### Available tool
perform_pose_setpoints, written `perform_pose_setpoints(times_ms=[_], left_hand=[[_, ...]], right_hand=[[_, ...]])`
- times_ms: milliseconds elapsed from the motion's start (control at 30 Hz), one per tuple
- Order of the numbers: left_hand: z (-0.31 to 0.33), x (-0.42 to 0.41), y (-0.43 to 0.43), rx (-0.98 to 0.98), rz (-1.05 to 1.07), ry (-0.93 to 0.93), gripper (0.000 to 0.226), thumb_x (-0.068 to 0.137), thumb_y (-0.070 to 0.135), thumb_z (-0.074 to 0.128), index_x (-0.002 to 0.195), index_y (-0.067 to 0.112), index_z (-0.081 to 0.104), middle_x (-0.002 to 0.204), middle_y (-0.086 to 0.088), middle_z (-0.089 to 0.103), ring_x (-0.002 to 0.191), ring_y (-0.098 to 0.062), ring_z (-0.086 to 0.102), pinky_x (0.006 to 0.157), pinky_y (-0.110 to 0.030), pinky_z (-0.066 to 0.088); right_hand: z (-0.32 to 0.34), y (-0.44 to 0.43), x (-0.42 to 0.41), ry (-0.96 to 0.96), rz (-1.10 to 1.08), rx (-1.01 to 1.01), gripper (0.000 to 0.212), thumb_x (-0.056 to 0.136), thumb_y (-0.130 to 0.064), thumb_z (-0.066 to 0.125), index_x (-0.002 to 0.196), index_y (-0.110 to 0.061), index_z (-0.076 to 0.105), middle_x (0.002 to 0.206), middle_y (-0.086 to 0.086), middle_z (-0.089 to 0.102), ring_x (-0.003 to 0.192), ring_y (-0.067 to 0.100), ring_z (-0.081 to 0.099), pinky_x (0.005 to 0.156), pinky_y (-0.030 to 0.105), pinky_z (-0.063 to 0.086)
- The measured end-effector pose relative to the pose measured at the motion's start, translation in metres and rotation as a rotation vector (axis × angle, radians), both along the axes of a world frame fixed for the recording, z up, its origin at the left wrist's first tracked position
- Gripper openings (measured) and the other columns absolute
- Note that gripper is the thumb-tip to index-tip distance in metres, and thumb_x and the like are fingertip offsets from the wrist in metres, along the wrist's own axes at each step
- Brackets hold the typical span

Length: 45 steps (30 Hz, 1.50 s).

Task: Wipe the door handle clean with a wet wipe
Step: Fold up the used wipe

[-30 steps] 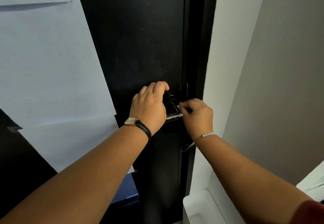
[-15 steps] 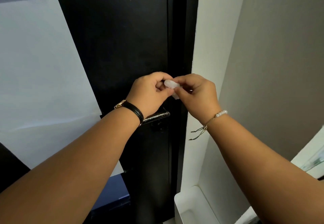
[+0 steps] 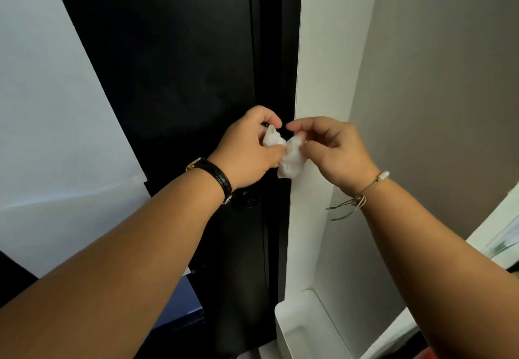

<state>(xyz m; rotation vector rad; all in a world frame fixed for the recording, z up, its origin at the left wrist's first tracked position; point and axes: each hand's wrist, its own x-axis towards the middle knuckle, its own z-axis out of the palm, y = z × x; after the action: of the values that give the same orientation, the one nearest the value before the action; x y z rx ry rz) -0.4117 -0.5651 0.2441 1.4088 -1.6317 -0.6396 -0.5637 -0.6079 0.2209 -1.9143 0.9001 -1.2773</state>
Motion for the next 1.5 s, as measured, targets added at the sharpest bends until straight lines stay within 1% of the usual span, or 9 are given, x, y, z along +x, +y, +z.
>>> perform_pose_setpoints(times_ms=[233, 367, 533, 633, 733, 833, 1000, 1267, 1500], left_hand=[[-0.011, -0.024, 0.000, -0.092, 0.051, -0.219, 0.027, 0.084, 0.019, 0.058, 0.110, 0.024, 0.055, 0.089, 0.003, 0.056, 0.069, -0.008, 0.054, 0.048, -0.006, 0.043], [-0.019, -0.033, 0.005, -0.077, 0.010, -0.223, 0.024, 0.081, 0.025, 0.062, 0.104, 0.022, 0.058, 0.078, 0.007, 0.058, 0.067, -0.006, 0.056, 0.057, -0.014, 0.047], [-0.052, -0.042, 0.012, 0.012, -0.054, -0.333, 0.021, 0.076, 0.027, 0.068, 0.093, 0.018, 0.058, 0.079, 0.004, 0.060, 0.067, -0.009, 0.056, 0.059, -0.022, 0.049], [-0.099, -0.048, 0.009, 0.184, -0.097, -0.424, 0.022, 0.078, 0.025, 0.066, 0.097, 0.018, 0.056, 0.092, 0.000, 0.061, 0.081, -0.017, 0.060, 0.065, -0.024, 0.048], [-0.154, -0.049, 0.007, 0.376, -0.131, -0.439, 0.025, 0.079, 0.019, 0.064, 0.102, 0.018, 0.056, 0.107, -0.003, 0.059, 0.092, -0.020, 0.058, 0.069, -0.021, 0.040], [-0.207, -0.044, 0.002, 0.514, -0.081, -0.401, 0.013, 0.080, 0.015, 0.061, 0.088, 0.023, 0.054, 0.097, -0.003, 0.060, 0.080, -0.017, 0.054, 0.062, -0.020, 0.039], [-0.268, -0.037, -0.010, 0.625, 0.011, -0.343, 0.023, 0.082, 0.014, 0.058, 0.103, 0.023, 0.055, 0.103, 0.004, 0.057, 0.088, -0.015, 0.055, 0.075, -0.023, 0.044], [-0.323, -0.041, -0.019, 0.756, -0.020, -0.355, 0.024, 0.084, 0.018, 0.056, 0.108, 0.022, 0.054, 0.118, -0.002, 0.059, 0.104, -0.022, 0.058, 0.092, -0.037, 0.051], [-0.336, -0.041, -0.011, 0.748, -0.049, -0.394, 0.023, 0.087, 0.018, 0.052, 0.110, 0.019, 0.055, 0.122, -0.002, 0.059, 0.106, -0.022, 0.058, 0.092, -0.037, 0.051]], right_hand=[[-0.016, -0.001, -0.022, 0.056, 0.055, 0.043, 0.025, 0.072, -0.006, 0.071, 0.097, -0.012, 0.068, 0.096, 0.025, 0.070, 0.081, 0.037, 0.066, 0.080, 0.046, 0.057], [-0.024, -0.003, -0.031, 0.023, -0.039, 0.050, 0.013, 0.080, -0.001, 0.064, 0.089, -0.006, 0.070, 0.089, 0.024, 0.071, 0.080, 0.042, 0.065, 0.076, 0.050, 0.056], [-0.056, -0.003, -0.038, 0.201, 0.010, 0.192, 0.026, 0.081, 0.005, 0.058, 0.075, -0.019, 0.066, 0.071, 0.002, 0.067, 0.062, 0.024, 0.063, 0.055, 0.027, 0.057], [-0.101, -0.004, -0.039, 0.331, 0.015, 0.320, 0.031, 0.078, 0.011, 0.053, 0.077, -0.016, 0.067, 0.071, 0.007, 0.065, 0.056, 0.020, 0.059, 0.050, 0.024, 0.055], [-0.149, 0.005, -0.041, 0.442, -0.012, 0.444, 0.034, 0.076, 0.010, 0.050, 0.073, -0.018, 0.070, 0.070, 0.006, 0.067, 0.055, 0.021, 0.060, 0.057, 0.033, 0.055], [-0.195, 0.011, -0.041, 0.530, -0.074, 0.523, 0.029, 0.075, 0.011, 0.050, 0.079, -0.007, 0.072, 0.068, 0.002, 0.063, 0.057, 0.010, 0.055, 0.059, 0.019, 0.049], [-0.269, 0.011, -0.046, 0.747, -0.137, 0.578, 0.024, 0.077, -0.001, 0.054, 0.092, -0.007, 0.071, 0.100, 0.017, 0.069, 0.092, 0.029, 0.062, 0.081, 0.028, 0.046], [-0.341, 0.009, -0.045, 1.132, -0.021, 0.680, 0.032, 0.083, -0.007, 0.050, 0.110, -0.018, 0.064, 0.118, 0.012, 0.059, 0.110, 0.027, 0.054, 0.093, 0.028, 0.041], [-0.357, 0.019, -0.054, 1.152, 0.026, 0.735, 0.046, 0.082, 0.001, 0.046, 0.119, -0.024, 0.058, 0.126, 0.007, 0.056, 0.121, 0.021, 0.047, 0.102, 0.026, 0.035]])
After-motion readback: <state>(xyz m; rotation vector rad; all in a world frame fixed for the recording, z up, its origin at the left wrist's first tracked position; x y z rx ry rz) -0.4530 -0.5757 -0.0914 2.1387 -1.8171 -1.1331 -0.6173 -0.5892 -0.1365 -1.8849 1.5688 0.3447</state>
